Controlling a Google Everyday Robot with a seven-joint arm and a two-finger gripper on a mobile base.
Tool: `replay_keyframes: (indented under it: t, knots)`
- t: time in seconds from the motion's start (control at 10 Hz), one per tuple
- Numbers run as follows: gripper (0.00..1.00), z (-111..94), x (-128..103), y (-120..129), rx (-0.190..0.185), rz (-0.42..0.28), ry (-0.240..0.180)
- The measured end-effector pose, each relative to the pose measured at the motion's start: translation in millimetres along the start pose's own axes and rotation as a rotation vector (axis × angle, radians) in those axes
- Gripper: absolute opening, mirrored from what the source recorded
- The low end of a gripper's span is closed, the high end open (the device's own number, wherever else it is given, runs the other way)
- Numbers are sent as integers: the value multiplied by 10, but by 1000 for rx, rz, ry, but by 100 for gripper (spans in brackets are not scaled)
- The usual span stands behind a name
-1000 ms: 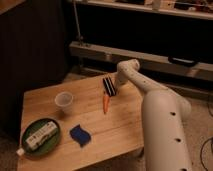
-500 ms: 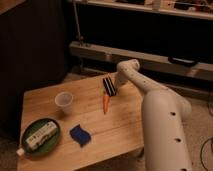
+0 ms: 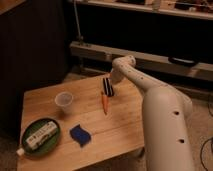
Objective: Push the eraser across the table
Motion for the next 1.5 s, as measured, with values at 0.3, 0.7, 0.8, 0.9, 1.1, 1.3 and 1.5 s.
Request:
replay_keyframes:
  t: [0.3, 0.7, 0.8, 0.9, 1.1, 1.3, 1.5]
  knots:
    - [0, -137, 150, 68, 21, -21, -16]
    - [0, -187, 198, 93, 32, -29, -25]
    - [0, -235, 257, 114, 52, -29, -29]
    - [0, -291, 297, 147, 68, -28, -35]
    - [0, -316, 345, 155, 85, -30, -38]
    - [0, -315, 320, 152, 85, -30, -43]
    - [0, -315, 323, 153, 85, -30, -43]
